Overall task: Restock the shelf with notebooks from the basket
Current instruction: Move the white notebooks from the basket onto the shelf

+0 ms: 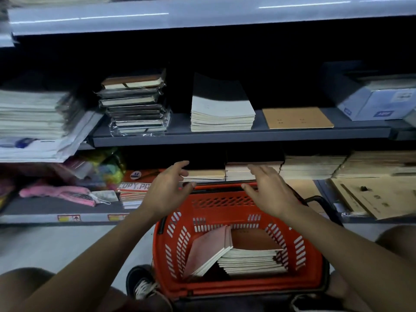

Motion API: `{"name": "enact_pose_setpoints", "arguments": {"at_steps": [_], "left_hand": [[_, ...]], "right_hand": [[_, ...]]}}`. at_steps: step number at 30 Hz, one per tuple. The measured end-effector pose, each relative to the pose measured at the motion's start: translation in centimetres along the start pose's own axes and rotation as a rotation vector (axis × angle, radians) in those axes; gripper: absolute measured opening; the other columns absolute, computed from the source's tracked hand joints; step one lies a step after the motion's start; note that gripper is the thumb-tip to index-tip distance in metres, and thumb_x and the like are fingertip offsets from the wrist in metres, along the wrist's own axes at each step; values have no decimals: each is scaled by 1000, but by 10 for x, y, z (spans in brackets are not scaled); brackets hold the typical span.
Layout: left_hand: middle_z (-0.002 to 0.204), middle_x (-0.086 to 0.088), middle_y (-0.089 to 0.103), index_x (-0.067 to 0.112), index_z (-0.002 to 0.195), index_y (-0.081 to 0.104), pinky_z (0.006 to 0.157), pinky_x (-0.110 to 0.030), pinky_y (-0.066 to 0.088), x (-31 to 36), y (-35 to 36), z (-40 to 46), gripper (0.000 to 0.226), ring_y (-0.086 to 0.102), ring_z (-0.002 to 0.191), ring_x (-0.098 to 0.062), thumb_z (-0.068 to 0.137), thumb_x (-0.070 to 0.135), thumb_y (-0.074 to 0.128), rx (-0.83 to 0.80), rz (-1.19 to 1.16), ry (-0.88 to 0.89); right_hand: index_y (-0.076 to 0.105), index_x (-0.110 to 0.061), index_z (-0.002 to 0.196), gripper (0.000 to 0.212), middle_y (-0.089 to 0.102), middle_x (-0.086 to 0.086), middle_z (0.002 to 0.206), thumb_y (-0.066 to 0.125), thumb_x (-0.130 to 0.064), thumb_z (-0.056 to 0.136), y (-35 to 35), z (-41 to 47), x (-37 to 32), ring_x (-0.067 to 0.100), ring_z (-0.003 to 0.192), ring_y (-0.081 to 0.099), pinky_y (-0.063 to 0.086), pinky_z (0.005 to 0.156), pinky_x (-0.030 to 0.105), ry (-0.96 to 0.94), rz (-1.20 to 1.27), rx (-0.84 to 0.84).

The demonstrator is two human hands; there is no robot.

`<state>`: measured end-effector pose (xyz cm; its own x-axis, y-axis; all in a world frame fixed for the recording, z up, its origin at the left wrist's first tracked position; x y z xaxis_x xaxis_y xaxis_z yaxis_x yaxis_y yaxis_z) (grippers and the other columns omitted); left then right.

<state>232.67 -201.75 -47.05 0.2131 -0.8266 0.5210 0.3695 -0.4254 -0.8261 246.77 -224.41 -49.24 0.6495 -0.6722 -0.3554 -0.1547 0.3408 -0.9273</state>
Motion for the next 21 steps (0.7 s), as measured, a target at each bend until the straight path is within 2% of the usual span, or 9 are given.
{"name": "enact_pose_setpoints", "arguments": {"at_steps": [4, 6, 8, 10, 12, 14, 18, 20, 21], "left_hand": [[121, 4, 68, 25, 146, 47, 90, -38, 57, -24, 40, -12, 58, 67, 106, -15, 93, 38, 68, -109, -30, -83], [120, 4, 68, 25, 142, 51, 87, -34, 57, -36, 64, -18, 51, 68, 105, -17, 95, 36, 67, -169, -29, -134], [114, 7, 68, 23, 132, 59, 86, -30, 56, -51, 90, -23, 38, 68, 102, -17, 95, 30, 67, -252, -65, -223], [111, 5, 73, 23, 121, 67, 89, -30, 56, -68, 119, -32, 31, 71, 100, -19, 91, 32, 64, -356, -85, -323], [114, -1, 75, 20, 116, 72, 93, -31, 55, -88, 150, -44, 33, 71, 106, -22, 88, 35, 63, -446, -125, -453], [118, -5, 74, 16, 118, 73, 95, -27, 52, -105, 176, -57, 29, 69, 112, -24, 92, 27, 68, -498, -173, -577], [110, 0, 68, 17, 119, 71, 80, -21, 43, -129, 216, -78, 28, 66, 108, -23, 94, 29, 65, -625, -173, -760], [116, -5, 70, 11, 120, 69, 80, -26, 47, -140, 234, -87, 37, 67, 108, -26, 90, 33, 66, -665, -219, -878], [122, -11, 70, 7, 123, 68, 86, -30, 52, -152, 246, -95, 47, 67, 113, -29, 86, 37, 67, -677, -248, -951]], "right_hand": [[46, -13, 152, 61, 56, 10, 142, 58, -44, 101, 35, -5, 9, 28, 137, 46, 40, 113, 37, 32, -24, -108], [46, -14, 152, 61, 55, 11, 144, 57, -45, 101, 56, -8, 12, 28, 139, 45, 40, 114, 38, 54, -38, -186], [48, -15, 151, 59, 54, 12, 146, 57, -45, 101, 80, -11, 17, 29, 139, 47, 40, 115, 39, 97, -38, -278], [54, -16, 144, 54, 59, 10, 140, 58, -46, 99, 106, -13, 22, 30, 131, 55, 46, 111, 38, 123, -38, -369], [59, -18, 137, 50, 64, 9, 132, 57, -47, 97, 128, -15, 23, 30, 122, 61, 51, 104, 37, 130, -41, -437], [62, -18, 132, 45, 65, 9, 126, 56, -46, 97, 149, -19, 24, 32, 117, 63, 52, 100, 37, 161, -36, -521], [66, -21, 117, 47, 70, 8, 114, 41, -54, 94, 189, -21, 29, 31, 109, 68, 55, 92, 35, 228, 3, -611], [70, -16, 112, 47, 73, 9, 112, 44, -52, 98, 207, -21, 30, 30, 108, 69, 49, 84, 28, 282, 22, -654], [72, -12, 111, 45, 74, 12, 112, 49, -49, 101, 215, -23, 29, 31, 109, 69, 47, 83, 29, 318, 22, -687]]}}
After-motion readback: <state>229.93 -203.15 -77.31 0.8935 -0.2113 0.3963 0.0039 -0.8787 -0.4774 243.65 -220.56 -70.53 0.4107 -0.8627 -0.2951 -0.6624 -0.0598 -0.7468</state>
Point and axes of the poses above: each hand's wrist, its own z-axis towards the middle knuckle, its own y-axis out of the palm, x = y × z, the point moved 8 cm from there along z, towards the middle knuckle
